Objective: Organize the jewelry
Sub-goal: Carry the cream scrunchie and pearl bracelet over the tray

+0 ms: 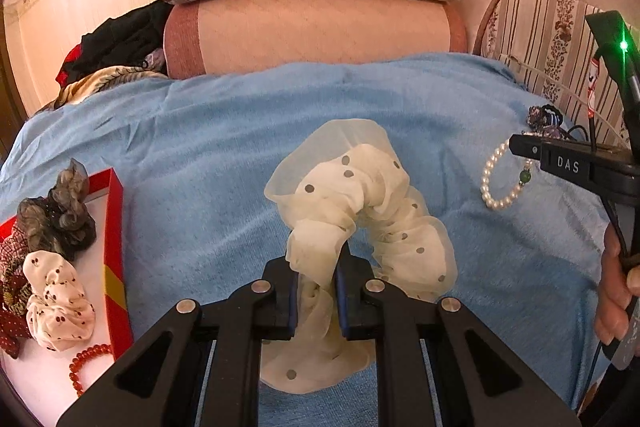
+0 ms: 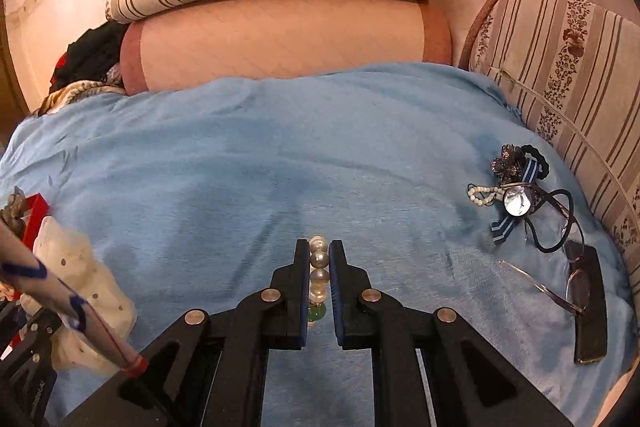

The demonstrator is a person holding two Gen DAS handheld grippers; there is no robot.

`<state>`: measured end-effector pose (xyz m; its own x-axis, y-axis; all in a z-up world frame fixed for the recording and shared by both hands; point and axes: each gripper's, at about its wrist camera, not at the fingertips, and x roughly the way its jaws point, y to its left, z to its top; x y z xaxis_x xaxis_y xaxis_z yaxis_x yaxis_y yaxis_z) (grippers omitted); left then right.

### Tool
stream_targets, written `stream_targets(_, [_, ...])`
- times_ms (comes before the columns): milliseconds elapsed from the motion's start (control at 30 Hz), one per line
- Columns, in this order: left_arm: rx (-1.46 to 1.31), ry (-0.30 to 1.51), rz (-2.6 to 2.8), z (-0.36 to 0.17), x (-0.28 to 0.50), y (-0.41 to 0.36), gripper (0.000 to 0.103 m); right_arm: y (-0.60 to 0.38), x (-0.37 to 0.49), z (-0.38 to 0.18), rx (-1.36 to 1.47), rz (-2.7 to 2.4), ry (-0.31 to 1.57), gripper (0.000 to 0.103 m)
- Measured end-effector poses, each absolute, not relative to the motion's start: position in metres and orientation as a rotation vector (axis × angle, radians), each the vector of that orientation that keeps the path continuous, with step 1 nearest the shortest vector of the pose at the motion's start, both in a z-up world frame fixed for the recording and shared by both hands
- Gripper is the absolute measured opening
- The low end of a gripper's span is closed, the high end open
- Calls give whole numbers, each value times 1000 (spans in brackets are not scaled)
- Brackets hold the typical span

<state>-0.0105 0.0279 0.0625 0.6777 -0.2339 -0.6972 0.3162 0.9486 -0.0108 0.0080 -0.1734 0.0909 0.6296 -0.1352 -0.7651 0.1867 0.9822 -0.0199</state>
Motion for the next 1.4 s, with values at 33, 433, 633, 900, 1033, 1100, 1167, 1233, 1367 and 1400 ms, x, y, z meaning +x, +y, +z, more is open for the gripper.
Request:
stream_targets(33, [112,761,-310,65,-11,29,14,-172,7,92,70,-178,867,10])
stream_targets(433, [90,723,-305,82,-18,38,14,-143,-11,110,57,-142,829,10])
stream_targets(633, [68,705,-294,91,-26,50,14,-128,-29,120,52,-146,820,10])
stream_targets(900, [20,676,-276,108,-34,81,14,-96,-54,123,29,-147,841,10])
stream_targets(1033, [-5,662,-260,115,-37,101,14,-80,-61,133,2,-144,835,10])
stream_targets(1100, [-17,654,-251,118,-39,111,14,-70,-64,139,-14,-141,826,10])
stream_targets(1167, [-28,643,-240,122,-43,123,14,-61,-67,144,-26,-137,819,10])
stream_targets(1233, [-40,634,-226,126,-46,136,14,-51,-69,149,-40,-128,812,10])
stream_targets(1367, [-69,616,-194,132,-52,161,14,-29,-74,157,-71,-106,800,10])
stream_targets(1400, [-76,610,-185,134,-54,168,14,-22,-75,159,-79,-97,797,10])
